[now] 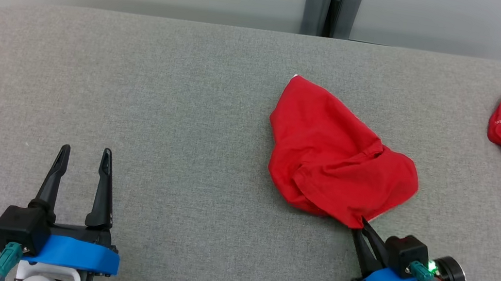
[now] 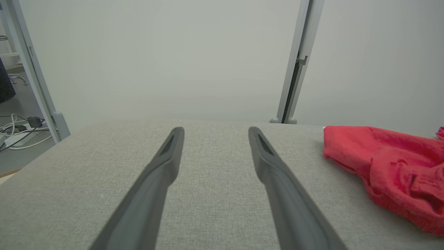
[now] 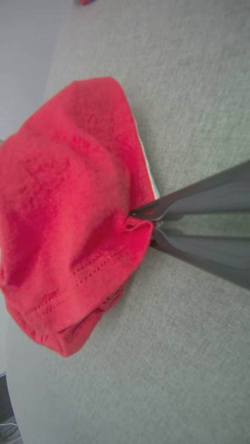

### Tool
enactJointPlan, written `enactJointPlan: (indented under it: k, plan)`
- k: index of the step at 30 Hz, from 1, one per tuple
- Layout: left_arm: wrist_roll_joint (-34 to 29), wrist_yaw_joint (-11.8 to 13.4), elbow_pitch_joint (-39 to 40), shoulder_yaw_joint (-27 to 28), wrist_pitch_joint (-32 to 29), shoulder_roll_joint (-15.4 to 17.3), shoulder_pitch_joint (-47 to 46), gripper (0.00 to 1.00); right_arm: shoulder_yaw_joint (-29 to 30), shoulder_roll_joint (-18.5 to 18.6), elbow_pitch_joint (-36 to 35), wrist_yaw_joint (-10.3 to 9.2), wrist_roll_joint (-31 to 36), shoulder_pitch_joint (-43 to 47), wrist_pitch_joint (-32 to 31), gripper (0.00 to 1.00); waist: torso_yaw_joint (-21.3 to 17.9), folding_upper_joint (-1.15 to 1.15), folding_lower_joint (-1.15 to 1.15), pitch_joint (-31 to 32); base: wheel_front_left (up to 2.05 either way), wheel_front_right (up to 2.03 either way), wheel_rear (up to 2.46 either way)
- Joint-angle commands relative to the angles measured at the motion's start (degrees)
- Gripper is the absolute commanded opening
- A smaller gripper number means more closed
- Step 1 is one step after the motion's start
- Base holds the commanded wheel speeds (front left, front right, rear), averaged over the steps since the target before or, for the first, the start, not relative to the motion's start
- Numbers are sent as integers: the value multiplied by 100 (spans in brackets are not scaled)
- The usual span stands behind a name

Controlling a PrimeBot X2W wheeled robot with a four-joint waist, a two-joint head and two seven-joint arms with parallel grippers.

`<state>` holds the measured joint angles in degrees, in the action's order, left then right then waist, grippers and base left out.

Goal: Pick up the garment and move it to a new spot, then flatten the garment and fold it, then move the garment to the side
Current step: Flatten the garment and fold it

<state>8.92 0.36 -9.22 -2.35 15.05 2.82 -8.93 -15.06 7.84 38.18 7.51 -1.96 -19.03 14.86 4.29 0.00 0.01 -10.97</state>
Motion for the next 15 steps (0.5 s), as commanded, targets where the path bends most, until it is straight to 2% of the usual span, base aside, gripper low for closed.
enactJointPlan:
  k: [1, 8, 12, 13, 14, 15]
  plan:
    - [19, 19, -5, 9, 16, 18, 40, 100, -33, -46, -208, -5, -57, -33, 29, 0, -16, 0, -1, 33, 0, 0, 0]
    - [44, -1, -15, -47, 16, 18, 24, 100, -403, -122, -1683, -4, -109, 25, 22, 0, 3, 0, -1, 137, 0, 0, 0]
    - [57, -26, -17, -70, 16, 19, -3, 100, -992, -241, -1956, -5, -163, -223, 23, 0, 125, 0, -1, 160, 0, 0, 0]
    - [57, -26, -17, -70, 16, 19, -3, 100, -992, -241, -1956, -5, -163, -223, 23, 0, 125, 0, -1, 160, 0, 0, 0]
    - [68, -23, -24, -76, 16, 18, -18, 100, -1381, -316, -1925, -5, -218, -385, 23, 0, 212, 0, -1, 149, 0, 0, 0]
    - [68, -23, -24, -76, 16, 18, -18, 100, -1381, -316, -1925, -5, -218, -385, 23, 0, 212, 0, -1, 149, 0, 0, 0]
